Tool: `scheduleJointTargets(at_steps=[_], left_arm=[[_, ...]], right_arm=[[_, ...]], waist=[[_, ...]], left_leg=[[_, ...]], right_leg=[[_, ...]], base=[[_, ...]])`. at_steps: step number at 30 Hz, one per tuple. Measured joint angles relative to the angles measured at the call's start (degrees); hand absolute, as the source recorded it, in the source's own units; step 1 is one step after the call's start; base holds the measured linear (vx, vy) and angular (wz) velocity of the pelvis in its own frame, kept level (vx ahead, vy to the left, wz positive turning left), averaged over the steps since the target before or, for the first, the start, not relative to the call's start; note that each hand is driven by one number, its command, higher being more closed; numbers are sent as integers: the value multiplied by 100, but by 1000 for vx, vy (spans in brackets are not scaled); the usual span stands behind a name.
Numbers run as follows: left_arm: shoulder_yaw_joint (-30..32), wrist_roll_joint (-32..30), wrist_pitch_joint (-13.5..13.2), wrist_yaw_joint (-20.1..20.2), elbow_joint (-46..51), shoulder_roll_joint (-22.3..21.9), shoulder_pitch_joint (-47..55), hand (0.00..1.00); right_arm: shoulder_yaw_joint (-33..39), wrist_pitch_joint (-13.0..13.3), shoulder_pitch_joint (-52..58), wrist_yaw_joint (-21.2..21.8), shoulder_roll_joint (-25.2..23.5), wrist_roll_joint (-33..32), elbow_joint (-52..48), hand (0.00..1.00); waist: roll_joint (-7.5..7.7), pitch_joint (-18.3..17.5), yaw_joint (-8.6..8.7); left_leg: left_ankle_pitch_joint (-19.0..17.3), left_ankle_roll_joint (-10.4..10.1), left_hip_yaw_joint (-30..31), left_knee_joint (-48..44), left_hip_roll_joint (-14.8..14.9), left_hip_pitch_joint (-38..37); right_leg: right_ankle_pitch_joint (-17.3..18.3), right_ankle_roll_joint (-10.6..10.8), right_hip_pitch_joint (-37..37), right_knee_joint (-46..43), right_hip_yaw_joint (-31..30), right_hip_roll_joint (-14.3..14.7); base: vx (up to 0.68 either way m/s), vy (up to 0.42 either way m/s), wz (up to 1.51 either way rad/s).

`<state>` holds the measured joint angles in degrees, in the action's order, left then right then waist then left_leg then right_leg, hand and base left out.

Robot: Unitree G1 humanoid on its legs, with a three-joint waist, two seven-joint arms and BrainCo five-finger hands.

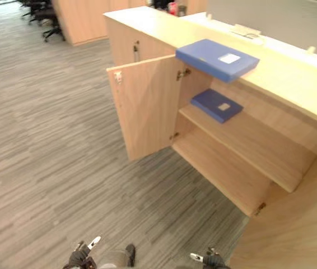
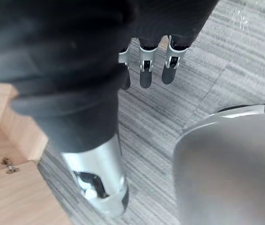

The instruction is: Walk over to the cabinet, pick up the folder, carry it to the office cabinet, place the folder inside the office cabinet, then close the office cabinet door

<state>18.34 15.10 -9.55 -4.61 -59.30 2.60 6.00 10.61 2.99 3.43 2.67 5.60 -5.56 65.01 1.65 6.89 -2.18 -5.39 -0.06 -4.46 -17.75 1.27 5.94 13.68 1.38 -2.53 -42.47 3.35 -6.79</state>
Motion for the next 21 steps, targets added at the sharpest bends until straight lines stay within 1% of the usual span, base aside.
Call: scheduleJointTargets(at_steps=[1, 2, 3, 4, 5, 6, 7, 8, 9, 10, 11, 12, 13, 14, 15, 16, 17, 18, 19, 20, 21], left_arm=[[-157, -17, 10, 4, -100, 123, 4, 0], [-165, -58, 10, 5, -100, 171, 35, 0], [-165, -77, 10, 5, -99, 200, 37, 0], [-161, -171, 14, 3, -112, 275, 54, 0], [-162, -213, 14, 5, -127, 303, 47, 0], [-172, -304, 11, 8, -201, 350, 19, 0], [-177, -336, 16, 11, -222, 360, 3, 0], [-177, -337, 17, 12, -238, 353, -7, 0], [-175, -362, 24, 11, -286, 325, -44, 0], [-172, -418, 30, 11, -300, 269, -63, 0], [-168, -434, 30, 11, -300, 238, -76, 0], [-166, -465, 33, 12, -304, 170, -116, 0], [-159, -530, 34, 11, -296, 97, -156, 0], [-159, -584, 33, 12, -297, 46, -208, 0], [-152, -661, 25, 15, -298, -91, -258, 0], [-156, -730, 22, 28, -242, -203, -311, 0], [-150, -775, 23, 29, -190, -249, -305, 0], [-125, -786, 27, 40, -153, -314, -307, 0], [-55, -786, 34, 53, -79, -324, -301, 0], [168, -782, 38, 62, 45, -396, -296, 0], [296, -782, 35, 62, 133, -435, -276, 0]], right_arm=[[115, 10, 26, 20, -28, 1, -6, 0], [133, 16, 23, 21, -21, 1, -4, 0], [131, 27, 18, 21, -22, 0, -8, 0], [123, 82, 5, 37, -43, -2, -15, 0], [122, 89, 2, 40, -43, -5, -15, 0], [116, 112, 0, 43, -36, -2, -16, 0], [114, 112, 0, 46, -22, -1, -11, 0], [122, 111, 7, 45, -11, 1, 0, 0], [161, 106, 45, 40, -7, 2, 1, 0], [175, 105, 138, 36, -16, -4, -8, 0], [176, 108, 194, 35, -19, 2, -29, 0], [184, 98, 297, 35, -24, 1, -29, 0], [204, 98, 374, 37, -40, 5, -49, 0], [290, 80, 465, 40, -88, 0, -46, 0], [408, 43, 515, 45, -61, 18, -45, 0], [469, 31, 522, 49, -47, 18, -46, 0], [528, 18, 524, 51, -62, 22, -47, 0], [575, -11, 550, 50, -83, 23, -54, 0], [578, -18, 587, 48, -107, 20, -77, 0], [563, -27, 649, 45, -123, 15, -163, 0], [556, -32, 667, 43, -116, 12, -211, 0]], waist=[[66, -28, 81], [61, -26, 84], [43, -34, 89], [31, -33, 104], [26, -32, 117], [10, -34, 164], [8, -31, 196], [6, -29, 212], [-2, -17, 261], [-18, -8, 300], [-17, -6, 302], [-5, 0, 314], [-7, 1, 365], [-46, -7, 417], [-175, -8, 424], [-238, 24, 452], [-240, 23, 470], [-235, 25, 493], [-198, 16, 503], [-193, 27, 506], [-210, 30, 473]], left_leg=[[-80, 128, -182, 126, -152, -292], [-103, 182, -359, 382, -201, -662], [-106, 199, -428, 525, -194, -832], [-115, 213, -547, 735, -137, -1062], [-128, 214, -598, 811, -91, -1131], [-197, 205, -679, 916, 18, -1222], [-268, 175, -774, 979, 128, -1284], [-295, 141, -812, 1013, 183, -1320], [-343, 64, -889, 1098, 285, -1421], [-403, -38, -973, 1172, 392, -1567], [-449, -105, -1046, 1193, 438, -1632], [-537, -278, -1126, 1214, 499, -1792], [-604, -384, -1130, 1224, 544, -1896], [-662, -474, -1104, 1274, 615, -1978], [-619, -534, -1135, 1368, 791, -2099], [-553, -622, -1171, 1315, 918, -2109], [-538, -647, -1176, 1219, 991, -2102], [-548, -667, -1165, 774, 1176, -2036], [-571, -701, -1134, 39, 1352, -1833], [-469, -598, -1034, -1488, 1690, -1285], [-261, -476, -959, -2307, 1877, -981]], right_leg=[[-185, -344, -144, -695, 656, -542], [-207, -393, -178, -996, 1300, -951], [-193, -387, -198, -1007, 1585, -1068], [-66, -297, -234, -875, 1951, -1111], [-4, -224, -268, -714, 2035, -1055], [94, -131, -348, -266, 2144, -884], [104, -107, -483, 267, 2196, -716], [98, -98, -558, 552, 2224, -635], [59, -68, -677, 1124, 2271, -516], [-89, -80, -752, 1665, 2320, -408], [-225, -74, -786, 1900, 2317, -354], [-559, -93, -818, 2367, 2311, -299], [-960, -147, -808, 2453, 2316, -297], [-1286, -301, -774, 2434, 2339, -242], [-1064, -352, -743, 2346, 2425, -69], [-851, -428, -763, 2207, 2470, 52], [-761, -451, -734, 2192, 2477, 118], [-608, -490, -574, 2258, 2475, 291], [-539, -515, -376, 2404, 2457, 412], [-509, -549, -18, 2705, 2405, 622], [-485, -587, 160, 2838, 2294, 761]], base=[[282, 272, -49], [264, 259, -59], [228, 211, -75], [152, 124, -55], [174, 101, -57], [144, 43, -48], [162, 20, -48], [182, -25, -43], [222, -64, -35], [294, -103, -33], [331, -133, -33], [309, -132, -20], [288, -132, -4], [462, -239, 7], [573, -310, 4], [577, -329, -8], [479, -320, -13], [387, -285, -17], [490, -355, -22], [470, -306, -26], [452, -267, -62]])
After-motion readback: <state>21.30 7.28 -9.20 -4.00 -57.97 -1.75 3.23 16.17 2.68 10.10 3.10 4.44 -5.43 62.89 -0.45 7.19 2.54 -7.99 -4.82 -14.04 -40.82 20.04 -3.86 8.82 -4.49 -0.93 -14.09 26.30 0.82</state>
